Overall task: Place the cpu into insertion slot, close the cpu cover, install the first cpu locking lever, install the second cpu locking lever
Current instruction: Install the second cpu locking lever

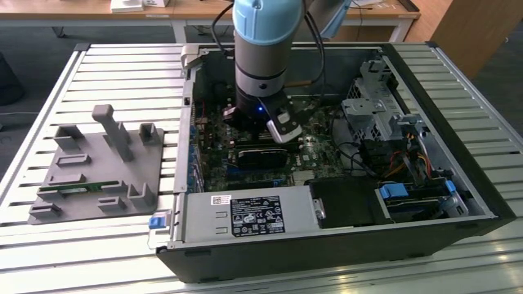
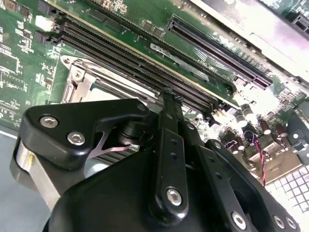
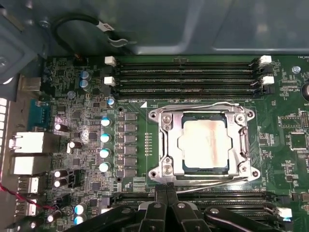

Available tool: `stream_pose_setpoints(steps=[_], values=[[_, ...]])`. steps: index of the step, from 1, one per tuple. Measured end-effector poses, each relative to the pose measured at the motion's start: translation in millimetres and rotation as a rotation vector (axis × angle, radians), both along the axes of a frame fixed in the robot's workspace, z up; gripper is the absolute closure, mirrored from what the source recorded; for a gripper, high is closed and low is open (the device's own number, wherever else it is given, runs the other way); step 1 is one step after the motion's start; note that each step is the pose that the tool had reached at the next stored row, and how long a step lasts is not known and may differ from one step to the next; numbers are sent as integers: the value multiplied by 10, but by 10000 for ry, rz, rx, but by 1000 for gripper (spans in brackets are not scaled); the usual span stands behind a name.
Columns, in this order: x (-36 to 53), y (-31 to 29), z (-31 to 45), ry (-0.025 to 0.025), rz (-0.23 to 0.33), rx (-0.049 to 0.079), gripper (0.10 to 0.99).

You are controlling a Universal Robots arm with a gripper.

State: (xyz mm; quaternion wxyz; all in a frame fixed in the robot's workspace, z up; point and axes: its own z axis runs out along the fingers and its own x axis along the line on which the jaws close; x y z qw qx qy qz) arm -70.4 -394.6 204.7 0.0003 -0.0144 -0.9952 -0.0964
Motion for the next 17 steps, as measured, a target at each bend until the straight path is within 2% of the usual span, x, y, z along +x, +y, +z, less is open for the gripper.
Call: stream_pose_setpoints(steps=[7, 11, 17], values=[[-3, -22, -33, 0, 0, 255, 980], [-12, -26, -42, -1, 1, 478, 980], [-20, -36, -79, 1, 1, 569, 980]])
